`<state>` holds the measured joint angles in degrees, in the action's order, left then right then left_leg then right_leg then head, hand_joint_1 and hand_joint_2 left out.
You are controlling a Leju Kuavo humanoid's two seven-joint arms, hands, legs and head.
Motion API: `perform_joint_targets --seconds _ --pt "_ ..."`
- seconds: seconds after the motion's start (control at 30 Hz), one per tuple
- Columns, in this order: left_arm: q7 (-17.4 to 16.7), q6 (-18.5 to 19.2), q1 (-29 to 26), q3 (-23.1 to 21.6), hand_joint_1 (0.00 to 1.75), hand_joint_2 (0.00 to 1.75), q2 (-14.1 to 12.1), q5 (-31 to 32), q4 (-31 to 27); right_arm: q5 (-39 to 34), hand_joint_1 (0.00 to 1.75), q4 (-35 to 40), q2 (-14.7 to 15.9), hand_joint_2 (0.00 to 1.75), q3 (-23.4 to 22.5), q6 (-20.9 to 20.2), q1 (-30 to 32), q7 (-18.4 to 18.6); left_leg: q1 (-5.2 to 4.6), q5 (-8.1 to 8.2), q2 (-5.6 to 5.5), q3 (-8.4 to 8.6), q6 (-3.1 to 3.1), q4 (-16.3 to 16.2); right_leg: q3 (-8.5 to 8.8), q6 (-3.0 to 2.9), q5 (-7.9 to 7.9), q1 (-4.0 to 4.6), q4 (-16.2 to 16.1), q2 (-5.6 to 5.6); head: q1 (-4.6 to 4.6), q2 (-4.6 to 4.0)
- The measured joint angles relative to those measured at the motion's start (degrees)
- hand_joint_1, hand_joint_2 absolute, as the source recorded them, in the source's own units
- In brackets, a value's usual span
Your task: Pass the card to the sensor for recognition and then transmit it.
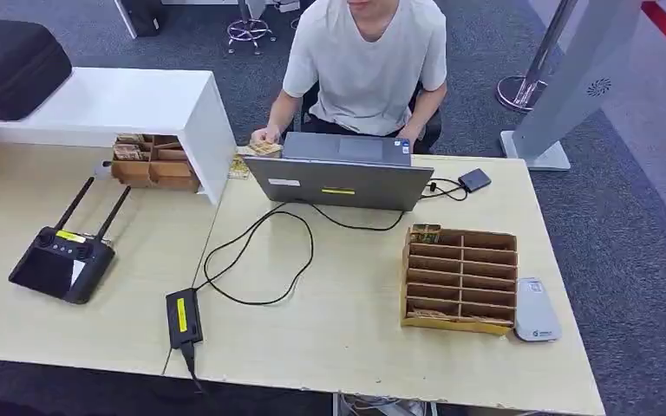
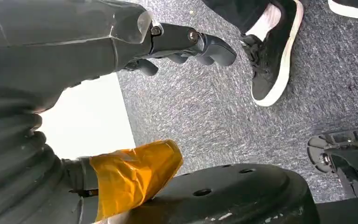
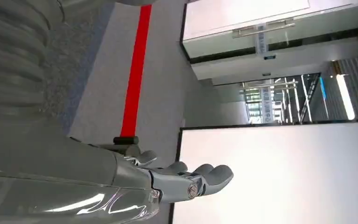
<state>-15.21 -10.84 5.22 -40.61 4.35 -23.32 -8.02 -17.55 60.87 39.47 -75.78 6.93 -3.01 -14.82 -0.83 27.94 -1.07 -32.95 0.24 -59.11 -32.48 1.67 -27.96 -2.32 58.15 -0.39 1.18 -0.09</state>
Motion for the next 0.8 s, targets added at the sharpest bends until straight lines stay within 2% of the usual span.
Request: perform_joint_targets --seconds 0.27,0.37,0.5,0.57,0.67,0.7,0.77,0.8 --pt "0.00 0.02 0.00 -0.02 0.00 1.75 0.02 0.02 0.02 0.02 0.00 -1.55 1.00 1.75 0.20 -0.02 0.00 -0.09 0.02 0.00 0.00 0.00 0.00 0.01 -0.01 0.00 0.00 0.02 0.01 0.00 0.00 0.00" --pt "-0.04 0.02 0.00 -0.02 0.00 1.75 0.02 0.04 0.02 1.73 0.00 -0.56 1.07 1.75 0.61 -1.53 0.70 -1.05 0.00 0.00 0.00 -0.01 0.00 0.01 -0.01 0.00 0.00 0.00 0.02 0.00 -0.02 0.00" --pt "-0.68 0.00 0.14 -0.13 0.00 1.75 0.04 0.15 0.02 9.26 0.00 12.67 -1.53 1.75 1.79 -5.12 2.67 5.58 0.00 0.00 0.05 0.01 0.00 0.02 -0.04 0.00 -0.01 -0.01 0.04 0.05 -0.02 0.00" --pt "-0.72 0.00 0.18 -0.50 0.00 1.75 0.11 0.20 0.02 15.01 0.00 19.68 -2.97 1.75 2.58 -6.51 3.50 6.41 0.00 -0.01 0.04 0.00 0.00 0.02 -0.06 0.00 -0.01 -0.01 0.09 0.02 -0.04 0.00" --pt "-0.72 0.02 0.24 -1.14 0.00 1.75 0.11 0.61 0.02 25.98 0.00 27.07 -3.91 1.75 3.83 -7.15 4.24 3.57 0.00 -0.01 0.03 0.00 -0.01 0.02 -0.06 0.00 -0.01 -0.01 0.10 0.01 0.02 0.00" --pt "-0.72 0.11 0.25 -1.22 0.00 1.75 0.11 0.85 0.04 30.58 0.00 29.25 -3.98 1.75 4.45 -6.27 4.67 1.55 0.00 -0.01 0.03 -0.04 -0.01 0.02 -0.05 0.00 -0.01 -0.01 0.12 0.01 -0.02 0.00" --pt "-0.83 0.88 0.36 -1.99 0.00 1.75 0.07 1.73 0.07 44.94 0.00 33.89 -3.41 1.75 7.03 -0.47 6.84 -3.37 -0.06 -0.03 0.01 -0.20 0.00 0.03 -0.07 0.03 -0.03 -0.08 0.18 -0.04 -0.02 0.00" --pt "-0.87 1.35 0.53 -2.62 0.00 1.75 0.02 2.03 0.18 53.33 0.00 36.23 -2.31 1.75 9.59 2.00 6.90 -3.27 -0.07 -0.03 0.08 -0.19 -0.01 0.03 -0.12 0.03 -0.02 -0.08 0.21 0.10 0.02 0.00"
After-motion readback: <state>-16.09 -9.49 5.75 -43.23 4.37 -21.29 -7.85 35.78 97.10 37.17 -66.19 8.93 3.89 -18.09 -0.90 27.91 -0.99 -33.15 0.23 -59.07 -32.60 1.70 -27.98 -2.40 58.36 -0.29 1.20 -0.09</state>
